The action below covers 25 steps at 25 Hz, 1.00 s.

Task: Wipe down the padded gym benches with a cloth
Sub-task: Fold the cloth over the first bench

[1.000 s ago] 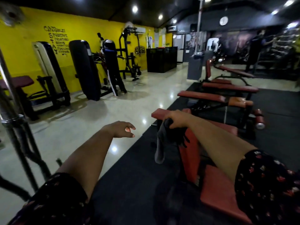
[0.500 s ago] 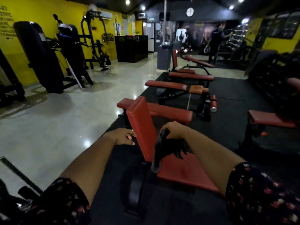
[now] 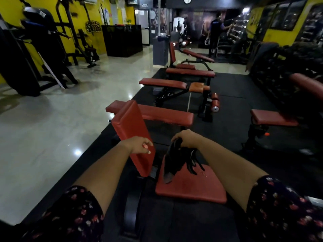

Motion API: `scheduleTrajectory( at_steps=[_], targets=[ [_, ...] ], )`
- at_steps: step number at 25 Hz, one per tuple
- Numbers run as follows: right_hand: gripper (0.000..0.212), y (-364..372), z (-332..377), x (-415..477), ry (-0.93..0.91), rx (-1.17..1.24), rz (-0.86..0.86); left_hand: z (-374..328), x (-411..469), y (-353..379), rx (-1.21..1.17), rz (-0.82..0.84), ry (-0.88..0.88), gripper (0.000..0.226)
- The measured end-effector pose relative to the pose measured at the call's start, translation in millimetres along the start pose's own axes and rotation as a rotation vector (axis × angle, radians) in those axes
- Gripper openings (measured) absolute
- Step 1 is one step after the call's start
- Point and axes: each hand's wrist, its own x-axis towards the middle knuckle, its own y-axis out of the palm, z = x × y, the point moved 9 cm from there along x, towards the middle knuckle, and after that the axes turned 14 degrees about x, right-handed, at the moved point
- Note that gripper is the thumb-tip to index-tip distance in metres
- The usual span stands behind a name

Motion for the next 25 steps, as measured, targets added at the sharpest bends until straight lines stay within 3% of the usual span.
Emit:
scheduleTrajectory(
  at_steps=[8, 12, 18, 25],
  targets=[
    [0.057, -25, -43, 88, 0.107, -0.042, 0.196, 20, 109, -46, 0.042, 0.028, 0.018, 0.043],
    [0.056, -45, -54, 116, 0.112, -0.027, 0.186, 21, 143, -61, 0.066, 0.032, 0.023, 0.045],
    [0.031, -86, -52, 172, -0.006, -0.089, 0.078, 32, 171, -70, 0.025, 0.008, -0.040, 0.046],
    [0.035, -116, -29, 219, -0.288, 0.031, 0.101, 40, 172, -73, -0.144, -0.079, -0.216, 0.056]
  ],
)
